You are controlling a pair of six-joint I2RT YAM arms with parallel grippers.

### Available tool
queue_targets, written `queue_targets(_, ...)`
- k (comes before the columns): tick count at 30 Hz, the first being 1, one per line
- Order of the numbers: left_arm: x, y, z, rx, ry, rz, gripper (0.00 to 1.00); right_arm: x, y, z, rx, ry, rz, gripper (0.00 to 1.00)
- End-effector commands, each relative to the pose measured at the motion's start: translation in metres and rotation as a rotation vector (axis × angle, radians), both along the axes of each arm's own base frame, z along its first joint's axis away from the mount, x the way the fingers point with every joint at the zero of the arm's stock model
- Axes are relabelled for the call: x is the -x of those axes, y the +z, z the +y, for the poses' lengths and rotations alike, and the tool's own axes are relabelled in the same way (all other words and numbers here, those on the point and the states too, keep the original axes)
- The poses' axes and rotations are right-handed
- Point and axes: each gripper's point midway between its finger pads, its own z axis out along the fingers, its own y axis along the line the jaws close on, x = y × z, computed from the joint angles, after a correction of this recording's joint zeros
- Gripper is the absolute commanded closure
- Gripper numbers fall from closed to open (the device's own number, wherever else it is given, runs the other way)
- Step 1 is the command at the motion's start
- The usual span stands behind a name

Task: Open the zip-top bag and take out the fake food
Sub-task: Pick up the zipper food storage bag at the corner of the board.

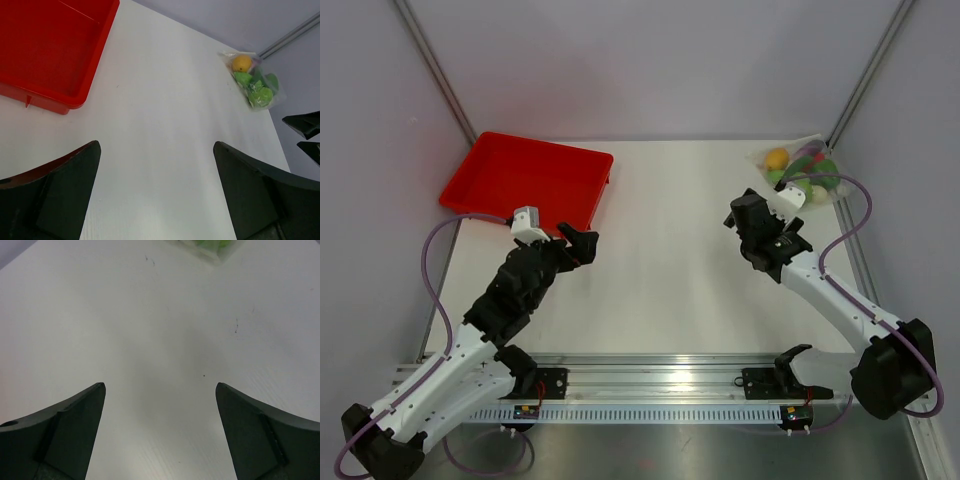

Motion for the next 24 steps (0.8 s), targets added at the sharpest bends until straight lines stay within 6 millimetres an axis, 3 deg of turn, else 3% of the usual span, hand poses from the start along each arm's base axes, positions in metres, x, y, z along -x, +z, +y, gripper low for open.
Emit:
queue_targets(1, -0.002, 0.032, -0.005, 0.057, -0.02, -0.067, 0.01, -0.01, 0.014, 0.005, -0.004, 0.024, -0.055, 0.01)
queue_targets(9, -0.002, 0.029, -0.003, 0.058, -0.011, -0.069, 0.01, -0.021, -0.003, 0.015, 0.089, 0.15, -0.03, 0.01)
queue_targets(13, 0.001, 0.03, -0.001, 0.075, -0.008, -0.089, 0.01, -0.027, -0.005, -0.014, 0.211, -0.008, -0.01, 0.01)
queue_targets(14, 0.001, 0.031, -0.002, 0.084, -0.01, -0.093, 0.01, -0.032, -0.011, -0.013, 0.227, -0.003, 0.018, 0.01)
queue_targets(16, 0.0, 0.03, -0.004, 0.088, -0.02, -0.091, 0.01, -0.043, -0.003, -0.013, 0.252, -0.008, 0.031, 0.01)
queue_targets(17, 0.0, 0.031, -0.006, 0.087, -0.025, -0.091, 0.01, -0.048, -0.011, -0.02, 0.266, -0.028, 0.061, 0.0)
queue_targets(19, -0.001, 0.029, -0.008, 0.078, -0.033, -0.078, 0.01, -0.06, -0.013, -0.022, 0.215, -0.032, 0.066, 0.01)
queue_targets(20, -0.001, 0.03, -0.008, 0.075, -0.033, -0.075, 0.01, -0.068, -0.021, -0.04, 0.173, -0.057, 0.082, 0.01)
queue_targets(22, -0.002, 0.027, -0.009, 0.068, -0.031, -0.065, 0.01, -0.084, -0.033, -0.033, 0.029, 0.008, 0.052, 0.01)
queue_targets(24, -0.002, 0.026, -0.009, 0.07, -0.032, -0.065, 0.01, -0.097, -0.037, -0.044, -0.029, -0.003, 0.005, 0.02)
